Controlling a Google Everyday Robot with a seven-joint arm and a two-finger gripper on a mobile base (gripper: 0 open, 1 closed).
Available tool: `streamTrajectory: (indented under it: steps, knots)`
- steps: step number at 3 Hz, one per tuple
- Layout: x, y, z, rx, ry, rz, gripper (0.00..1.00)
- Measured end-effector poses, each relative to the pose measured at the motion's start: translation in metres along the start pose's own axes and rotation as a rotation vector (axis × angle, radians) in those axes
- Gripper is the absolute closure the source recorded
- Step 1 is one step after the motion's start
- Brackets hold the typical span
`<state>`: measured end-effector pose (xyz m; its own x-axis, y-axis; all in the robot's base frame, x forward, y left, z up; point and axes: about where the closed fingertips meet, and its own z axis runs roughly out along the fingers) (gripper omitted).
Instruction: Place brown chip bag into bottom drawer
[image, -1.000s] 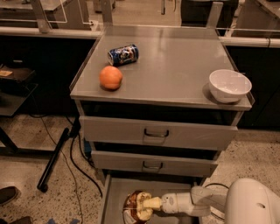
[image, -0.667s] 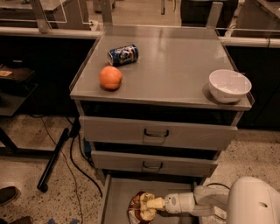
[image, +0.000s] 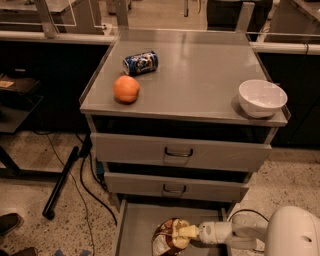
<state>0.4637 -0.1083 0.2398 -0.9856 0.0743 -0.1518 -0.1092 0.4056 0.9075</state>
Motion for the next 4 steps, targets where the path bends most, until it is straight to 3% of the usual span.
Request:
streamTrajectory:
  steps: [1,2,4]
  knots:
    - [-0.0026,-0.0165,-0.0152,0.045,-0.019,0.009,1.00]
    - [-0.0027,-0.0174,-0.0160,0.047,-0.020,0.010,0.83]
    - [-0.0026,-0.0174,-0.0159,0.047,-0.020,0.010,0.36]
